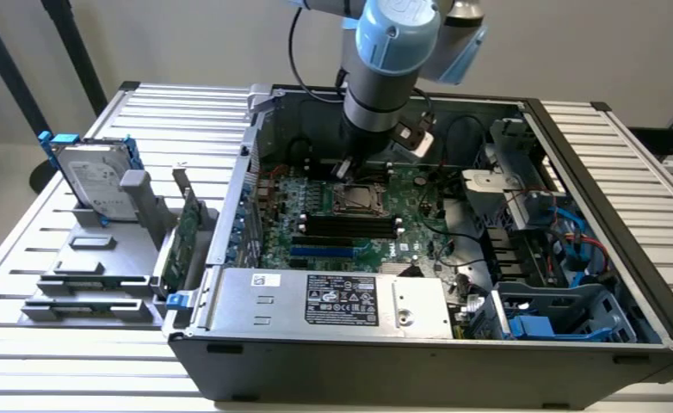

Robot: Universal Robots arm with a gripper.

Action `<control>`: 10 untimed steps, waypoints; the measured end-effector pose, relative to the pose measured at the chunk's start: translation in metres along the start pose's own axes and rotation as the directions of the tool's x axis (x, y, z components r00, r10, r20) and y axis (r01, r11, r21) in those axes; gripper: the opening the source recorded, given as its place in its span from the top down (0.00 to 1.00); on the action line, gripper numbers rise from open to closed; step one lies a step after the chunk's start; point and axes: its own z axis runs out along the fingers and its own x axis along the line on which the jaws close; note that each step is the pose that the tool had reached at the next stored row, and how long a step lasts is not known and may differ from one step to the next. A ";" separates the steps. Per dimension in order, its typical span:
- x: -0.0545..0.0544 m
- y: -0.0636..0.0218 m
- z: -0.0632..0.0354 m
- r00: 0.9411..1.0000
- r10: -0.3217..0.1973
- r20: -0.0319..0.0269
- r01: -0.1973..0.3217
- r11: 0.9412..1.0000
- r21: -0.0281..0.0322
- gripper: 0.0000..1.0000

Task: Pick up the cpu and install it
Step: 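Install the first cpu locking lever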

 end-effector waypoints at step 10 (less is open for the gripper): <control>0.004 0.0075 0.0051 1.000 0.000 0.008 0.000 1.000 -0.004 0.89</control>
